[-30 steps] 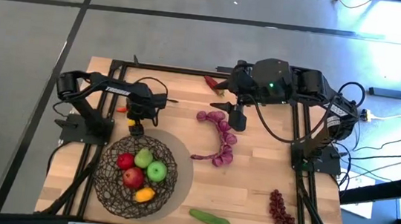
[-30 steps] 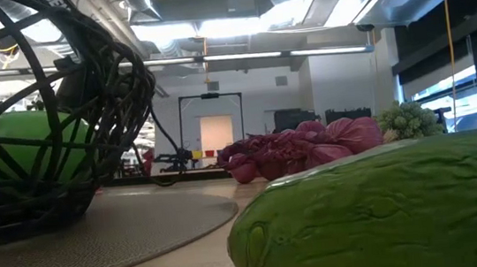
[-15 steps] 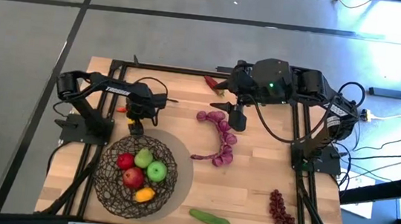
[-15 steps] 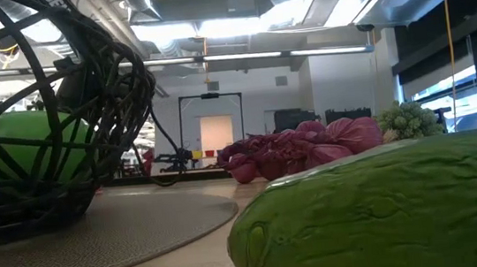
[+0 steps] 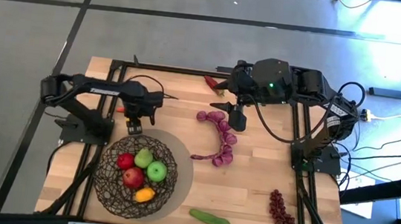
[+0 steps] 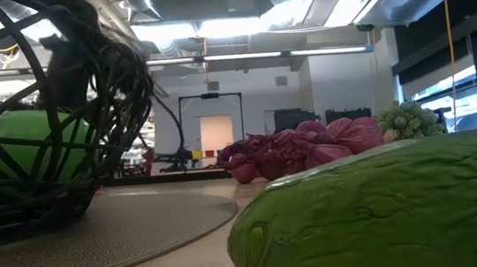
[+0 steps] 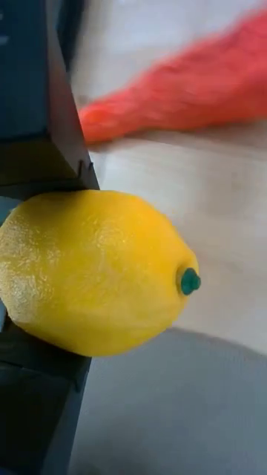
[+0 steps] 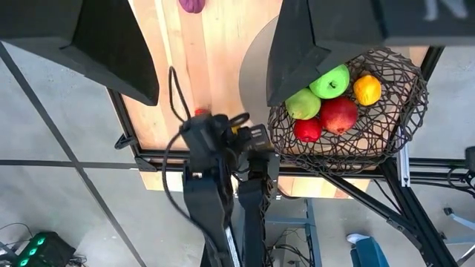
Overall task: Build produce basket
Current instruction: Put the yellow lemon into the black wire basket, then put the red chili pepper into the black wire basket
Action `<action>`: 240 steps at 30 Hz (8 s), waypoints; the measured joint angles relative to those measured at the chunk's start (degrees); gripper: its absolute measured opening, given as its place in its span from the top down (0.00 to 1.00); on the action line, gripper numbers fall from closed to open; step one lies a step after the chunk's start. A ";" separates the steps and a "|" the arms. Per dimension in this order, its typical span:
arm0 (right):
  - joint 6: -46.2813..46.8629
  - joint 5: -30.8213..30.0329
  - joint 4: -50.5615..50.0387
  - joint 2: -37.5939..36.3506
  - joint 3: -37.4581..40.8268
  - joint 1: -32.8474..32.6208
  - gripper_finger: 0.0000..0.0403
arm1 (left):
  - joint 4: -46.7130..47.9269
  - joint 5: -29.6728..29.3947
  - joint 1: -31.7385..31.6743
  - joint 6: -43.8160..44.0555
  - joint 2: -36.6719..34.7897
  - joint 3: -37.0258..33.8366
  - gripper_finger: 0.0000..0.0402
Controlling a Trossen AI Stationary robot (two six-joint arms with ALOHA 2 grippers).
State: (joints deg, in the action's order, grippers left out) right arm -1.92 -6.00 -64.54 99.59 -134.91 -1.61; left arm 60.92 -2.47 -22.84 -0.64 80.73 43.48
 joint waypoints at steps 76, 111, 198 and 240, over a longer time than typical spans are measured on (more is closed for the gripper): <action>-3.14 17.24 -4.23 0.48 1.05 -1.33 0.38 | -37.01 6.08 54.30 35.16 9.81 16.83 0.51; -4.26 23.33 -7.53 0.42 1.03 -1.31 0.38 | -35.48 4.93 54.89 36.25 9.70 16.90 0.51; 5.90 16.53 -6.92 2.99 1.01 -3.10 0.38 | -0.82 -12.18 29.54 38.04 4.50 38.21 0.37; 3.22 5.91 -14.47 33.03 1.05 36.41 0.38 | 0.34 -0.95 -5.23 22.05 -5.22 38.21 0.37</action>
State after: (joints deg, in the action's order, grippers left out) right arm 1.30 -0.09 -79.01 132.62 -133.86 34.81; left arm 61.25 -3.42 -28.07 21.41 75.51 81.69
